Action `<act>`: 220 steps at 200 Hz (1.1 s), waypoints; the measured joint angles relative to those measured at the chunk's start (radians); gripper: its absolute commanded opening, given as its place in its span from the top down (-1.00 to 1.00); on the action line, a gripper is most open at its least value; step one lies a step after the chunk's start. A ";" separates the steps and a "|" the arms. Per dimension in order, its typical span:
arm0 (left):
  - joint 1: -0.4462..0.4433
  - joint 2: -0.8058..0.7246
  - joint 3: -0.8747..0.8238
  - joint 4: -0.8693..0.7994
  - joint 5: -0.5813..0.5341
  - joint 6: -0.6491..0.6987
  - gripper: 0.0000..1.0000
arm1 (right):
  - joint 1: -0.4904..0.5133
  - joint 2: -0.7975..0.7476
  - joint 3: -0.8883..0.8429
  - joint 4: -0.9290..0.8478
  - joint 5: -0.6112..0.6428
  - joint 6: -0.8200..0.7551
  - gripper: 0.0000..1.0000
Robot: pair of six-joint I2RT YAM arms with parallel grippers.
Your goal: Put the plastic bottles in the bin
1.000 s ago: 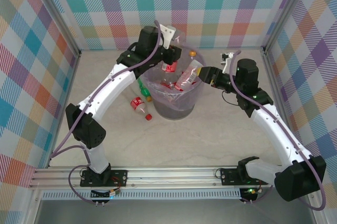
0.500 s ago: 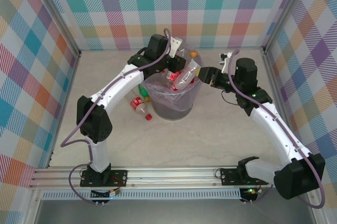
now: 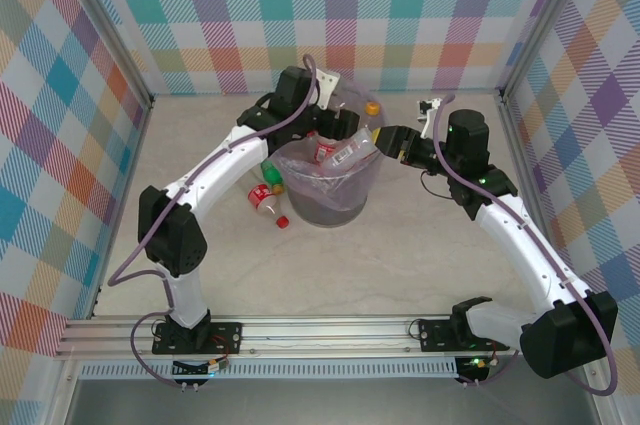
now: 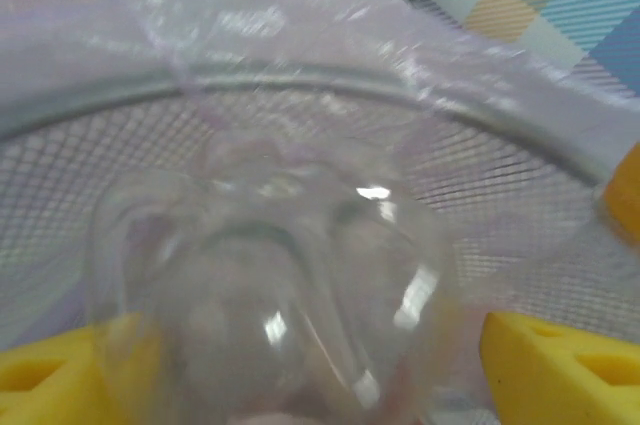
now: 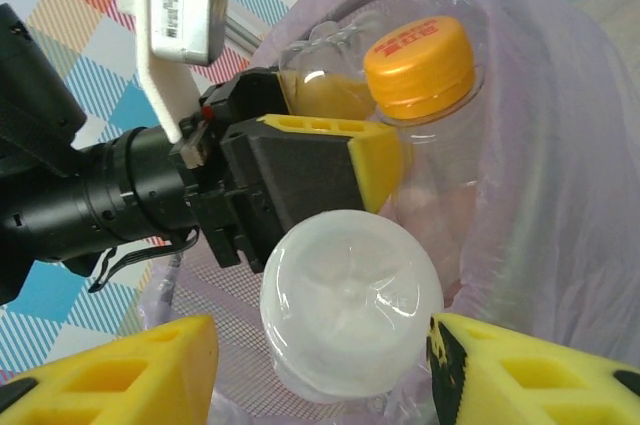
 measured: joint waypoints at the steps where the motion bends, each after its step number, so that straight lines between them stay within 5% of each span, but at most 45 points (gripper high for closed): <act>1: 0.000 -0.003 0.000 0.000 0.000 0.000 -0.73 | 0.000 0.000 0.000 0.000 0.001 0.000 -0.18; 100: 0.062 -0.227 0.032 -0.121 -0.108 -0.122 -0.85 | 0.000 -0.069 0.000 -0.018 0.037 -0.007 -0.23; 164: 0.478 -0.583 -0.476 -0.077 -0.077 -0.486 -0.87 | 0.000 -0.087 0.000 -0.056 0.072 -0.030 -0.23; 220: 0.532 -0.371 -0.707 0.122 0.084 -0.740 -0.94 | 0.000 -0.099 0.000 -0.086 0.080 -0.038 -0.24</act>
